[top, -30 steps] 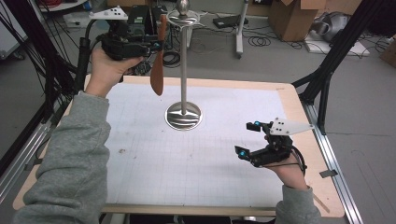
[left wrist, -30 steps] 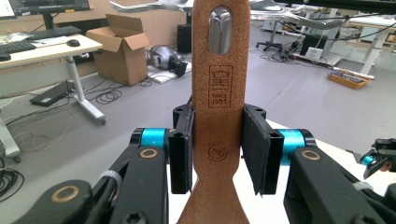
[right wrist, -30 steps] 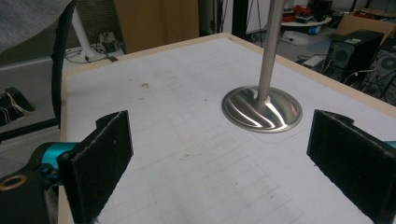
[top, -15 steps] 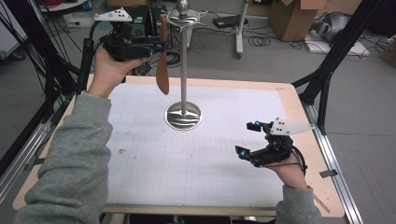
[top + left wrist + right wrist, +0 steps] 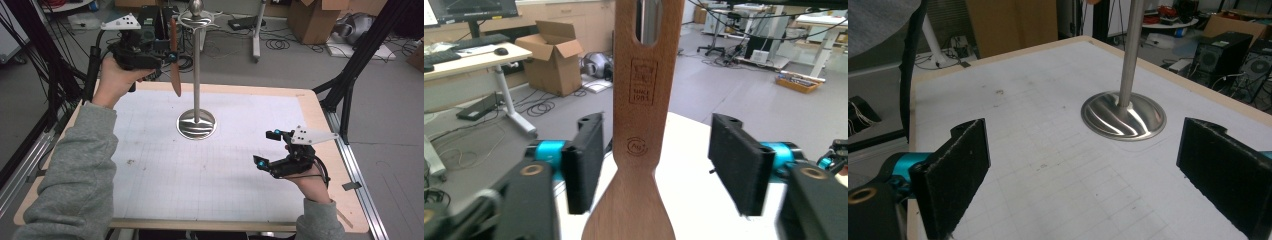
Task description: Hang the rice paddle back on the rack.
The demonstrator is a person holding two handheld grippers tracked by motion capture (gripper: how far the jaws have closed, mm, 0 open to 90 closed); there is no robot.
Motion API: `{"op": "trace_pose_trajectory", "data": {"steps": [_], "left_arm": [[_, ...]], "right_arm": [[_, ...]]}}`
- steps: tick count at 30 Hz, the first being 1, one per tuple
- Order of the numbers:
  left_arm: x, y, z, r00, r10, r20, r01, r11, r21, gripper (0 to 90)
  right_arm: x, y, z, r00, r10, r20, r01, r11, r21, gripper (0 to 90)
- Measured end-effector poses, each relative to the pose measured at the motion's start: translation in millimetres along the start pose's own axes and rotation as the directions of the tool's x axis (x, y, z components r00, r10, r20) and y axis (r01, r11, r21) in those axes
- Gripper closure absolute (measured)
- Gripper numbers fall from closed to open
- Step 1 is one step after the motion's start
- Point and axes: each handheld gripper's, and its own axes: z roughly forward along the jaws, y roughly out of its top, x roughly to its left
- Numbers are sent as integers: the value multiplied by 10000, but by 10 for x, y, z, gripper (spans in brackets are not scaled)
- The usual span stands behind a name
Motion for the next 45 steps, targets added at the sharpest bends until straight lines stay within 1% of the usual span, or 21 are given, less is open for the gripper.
{"op": "trace_pose_trajectory", "data": {"steps": [3,5,8,11,14,16,18,21,22,23,24,26,27,30,34,35,36,37,39,43,45], "left_arm": [[6,-38,-26,9999,123,11,-123,9998,-141,278],[9,-48,-39,9999,110,12,-110,9999,-126,196],[-7,-57,-71,9998,163,-115,-165,9998,-146,171],[-25,-77,-114,9998,134,-166,-140,9994,-312,137],[-40,-102,-167,9995,105,-296,-115,9993,-345,127],[-59,-116,-225,9995,-23,-329,2,9980,-640,121],[-89,-136,-277,9993,-5,-370,-25,9967,-805,121],[-119,-167,-325,9991,61,-416,-92,9972,-742,121],[-132,-186,-352,9987,137,-486,-174,9970,-757,121],[-142,-204,-376,9987,133,-490,-172,9966,-806,121],[-151,-223,-400,9988,130,-479,-172,9958,-896,122],[-156,-262,-454,9988,200,-444,-243,9948,-984,123],[-160,-276,-469,9987,151,-488,-199,9947,-1009,123],[-177,-321,-549,9981,208,-584,-264,9949,-978,123],[-234,-381,-629,9975,379,-594,-436,9943,-976,123],[-252,-400,-649,9969,442,-648,-500,9947,-894,123],[-270,-423,-681,9949,599,-807,-668,9940,-861,123],[-279,-438,-703,9945,611,-850,-689,9934,-918,124],[-288,-490,-771,9948,506,-879,-605,9915,-1148,124],[-285,-589,-848,9928,419,-1121,-534,9933,-1020,125],[-294,-636,-884,9911,378,-1276,-522,9924,-1116,124]], "right_arm": [[2,1,2,10000,20,3,-20,10000,-7,56],[-2,0,14,10000,-49,14,49,10000,13,56],[3,1,24,10000,-77,2,77,10000,40,56],[6,3,19,10000,-77,-13,77,10000,-26,56],[3,2,9,10000,-38,29,38,10000,-59,56],[2,3,-1,10000,-37,59,37,10000,-62,56],[7,5,-3,10000,-12,31,12,9999,-106,56],[12,7,2,10000,-40,36,41,10000,-82,56],[19,8,5,10000,1,15,-1,10000,-51,56],[20,9,13,10000,-77,27,77,10000,-62,56],[28,11,16,10000,-26,8,26,10000,-33,56],[35,13,29,9999,-108,0,108,9999,-26,56],[44,15,32,10000,-74,-2,74,10000,10,56],[55,27,36,9999,-166,11,166,9999,-13,56],[64,31,40,9999,-115,59,115,9999,-8,56],[60,31,43,9999,-139,65,139,9999,15,56],[59,31,49,9999,-157,46,157,9999,16,56],[59,32,54,9999,-143,51,142,9999,10,56],[60,35,64,9999,-130,50,130,9999,32,56],[50,38,92,10000,-64,18,64,10000,38,56],[36,39,101,10000,-82,11,82,10000,-3,56]]}}
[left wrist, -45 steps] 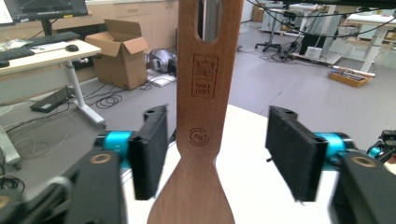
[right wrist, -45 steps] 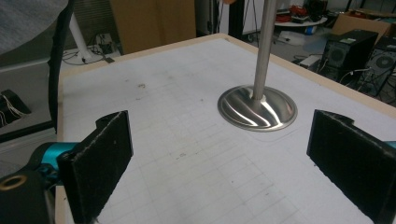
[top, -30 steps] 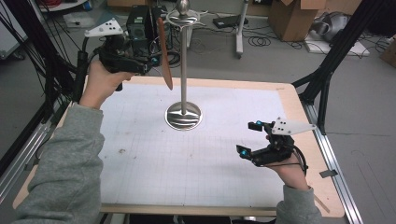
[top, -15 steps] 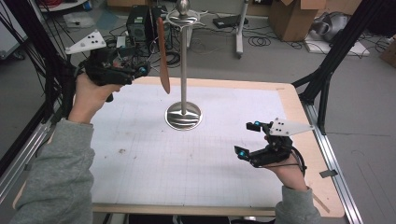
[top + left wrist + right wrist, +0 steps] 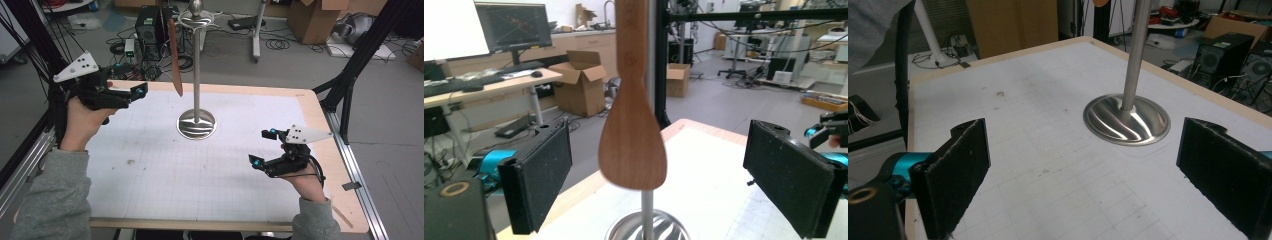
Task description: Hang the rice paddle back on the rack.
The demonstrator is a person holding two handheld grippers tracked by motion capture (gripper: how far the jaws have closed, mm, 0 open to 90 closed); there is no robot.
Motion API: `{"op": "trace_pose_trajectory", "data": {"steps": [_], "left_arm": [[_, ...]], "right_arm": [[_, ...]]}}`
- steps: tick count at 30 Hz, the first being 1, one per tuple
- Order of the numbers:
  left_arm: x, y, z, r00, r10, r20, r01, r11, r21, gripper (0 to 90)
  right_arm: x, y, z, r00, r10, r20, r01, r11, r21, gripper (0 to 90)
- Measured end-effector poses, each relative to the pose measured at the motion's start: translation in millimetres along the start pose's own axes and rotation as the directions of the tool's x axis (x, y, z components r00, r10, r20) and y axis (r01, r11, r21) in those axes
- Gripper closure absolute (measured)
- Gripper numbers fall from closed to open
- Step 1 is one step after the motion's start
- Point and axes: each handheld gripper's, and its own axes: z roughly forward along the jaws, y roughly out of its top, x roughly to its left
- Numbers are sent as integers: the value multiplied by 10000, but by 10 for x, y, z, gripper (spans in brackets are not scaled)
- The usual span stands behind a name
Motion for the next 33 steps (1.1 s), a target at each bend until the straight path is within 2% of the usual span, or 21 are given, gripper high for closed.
{"op": "trace_pose_trajectory", "data": {"steps": [3,7,15,22,33], "left_arm": [[-18,-53,-51,10000,-48,-63,48,9999,-103,124],[-45,-141,-109,9998,-48,-171,49,10000,73,125],[-92,-302,-213,9990,-54,-439,71,9993,374,124],[-134,-412,-317,9986,-115,-513,135,9991,391,124],[-174,-697,-495,9959,-524,-732,556,9975,432,122]], "right_arm": [[-28,-4,1,10000,53,-16,-53,10000,-7,56],[-53,-5,-1,9998,187,12,-187,9998,-90,56],[-54,26,21,10000,47,-67,-49,9998,-213,56],[-40,46,12,10000,42,-50,-43,9995,-316,56],[-6,67,37,10000,-16,-91,13,9995,-324,56]]}}
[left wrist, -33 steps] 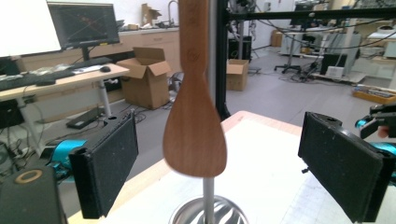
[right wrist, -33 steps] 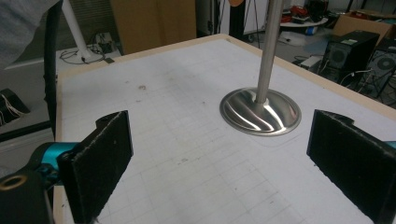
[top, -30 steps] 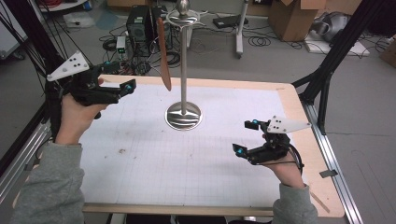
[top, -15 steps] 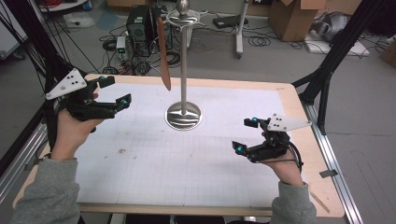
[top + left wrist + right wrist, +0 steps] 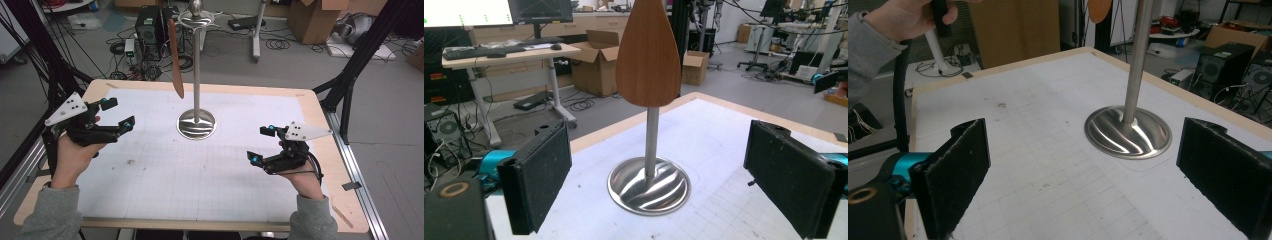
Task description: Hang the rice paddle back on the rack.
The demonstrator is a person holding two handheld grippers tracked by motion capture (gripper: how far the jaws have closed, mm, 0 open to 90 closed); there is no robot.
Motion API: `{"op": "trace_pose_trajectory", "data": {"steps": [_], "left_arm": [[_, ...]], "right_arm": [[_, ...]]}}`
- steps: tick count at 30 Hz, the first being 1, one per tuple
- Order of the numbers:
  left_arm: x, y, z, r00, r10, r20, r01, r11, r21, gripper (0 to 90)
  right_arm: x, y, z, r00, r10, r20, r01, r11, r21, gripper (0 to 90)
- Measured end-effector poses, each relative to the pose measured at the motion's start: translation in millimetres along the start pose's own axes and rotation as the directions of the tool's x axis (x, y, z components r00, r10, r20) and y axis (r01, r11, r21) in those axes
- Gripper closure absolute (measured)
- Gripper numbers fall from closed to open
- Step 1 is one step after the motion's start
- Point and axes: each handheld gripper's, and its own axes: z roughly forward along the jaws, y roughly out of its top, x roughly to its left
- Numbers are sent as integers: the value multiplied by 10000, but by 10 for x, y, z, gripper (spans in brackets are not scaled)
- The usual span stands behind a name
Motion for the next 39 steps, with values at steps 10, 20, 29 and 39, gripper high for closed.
{"op": "trace_pose_trajectory", "data": {"steps": [10,20,29,39], "left_arm": [[-26,-168,-201,9996,-140,-258,135,9998,-173,122],[-108,-335,-253,9995,-133,-299,137,9998,133,122],[-117,-438,-343,9994,-137,-333,149,9992,358,123],[-149,-449,-430,9997,-139,-224,149,9989,445,123]], "right_arm": [[7,1,26,10000,-78,42,78,10000,41,56],[16,4,47,10000,-4,57,4,10000,47,56],[3,4,42,10000,22,49,-22,10000,-2,56],[-16,3,2,9999,39,124,-37,9999,-165,56]]}}
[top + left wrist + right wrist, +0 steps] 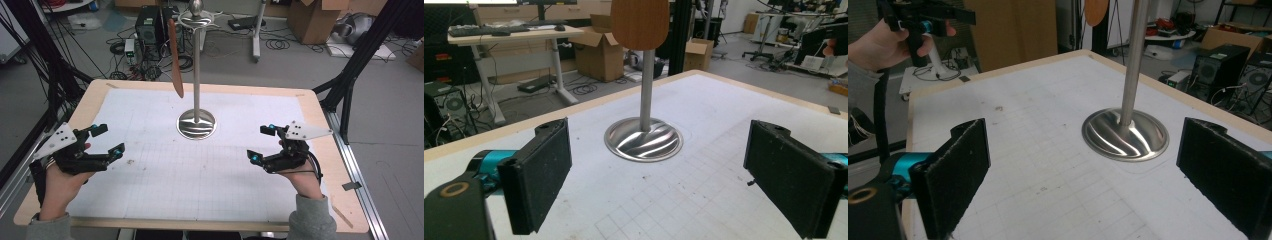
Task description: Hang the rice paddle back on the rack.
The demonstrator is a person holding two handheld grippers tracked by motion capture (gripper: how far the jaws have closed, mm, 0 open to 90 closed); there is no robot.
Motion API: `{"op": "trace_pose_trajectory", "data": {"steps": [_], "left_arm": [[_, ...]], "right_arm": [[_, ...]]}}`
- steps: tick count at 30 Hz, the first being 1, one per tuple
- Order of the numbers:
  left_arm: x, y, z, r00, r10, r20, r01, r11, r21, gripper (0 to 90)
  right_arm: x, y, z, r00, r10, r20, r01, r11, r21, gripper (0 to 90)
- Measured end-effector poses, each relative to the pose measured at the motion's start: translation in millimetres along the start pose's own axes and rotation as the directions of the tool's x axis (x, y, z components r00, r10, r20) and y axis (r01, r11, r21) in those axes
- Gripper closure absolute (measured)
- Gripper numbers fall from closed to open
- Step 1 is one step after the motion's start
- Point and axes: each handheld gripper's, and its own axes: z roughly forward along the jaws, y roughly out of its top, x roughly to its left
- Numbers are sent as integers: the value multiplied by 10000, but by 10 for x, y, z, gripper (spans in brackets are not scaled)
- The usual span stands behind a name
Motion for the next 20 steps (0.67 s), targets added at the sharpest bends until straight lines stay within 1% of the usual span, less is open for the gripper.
{"op": "trace_pose_trajectory", "data": {"steps": [2,3,6,8,9,11,13,16,20], "left_arm": [[8,-26,-13,10000,-79,-55,80,10000,38,124],[12,-44,-23,9999,-111,-77,111,9999,36,124],[39,-103,-56,9995,-244,-192,247,9996,136,124],[66,-142,-78,9988,-394,-277,398,9991,148,124],[79,-155,-88,9984,-465,-312,470,9988,157,124],[99,-172,-95,9978,-513,-408,520,9985,153,124],[102,-181,-94,9977,-528,-415,536,9984,187,124],[107,-192,-80,9979,-491,-418,502,9984,274,124],[111,-212,-67,9975,-520,-472,536,9979,354,124]], "right_arm": [[-4,-1,-17,10000,84,46,-84,10000,-7,56],[-14,-2,-23,10000,38,80,-37,10000,-53,56],[-33,-9,-55,9998,97,178,-94,9999,-131,56],[-52,-21,-79,9995,185,239,-180,9996,-198,56],[-66,-29,-91,9992,189,354,-182,9996,-224,56],[-91,-50,-116,9983,282,503,-271,9994,-211,56],[-120,-69,-139,9974,381,607,-364,9989,-284,56],[-152,-84,-174,9967,524,615,-491,9974,-534,56],[-183,-100,-211,9949,652,765,-604,9961,-636,56]]}}
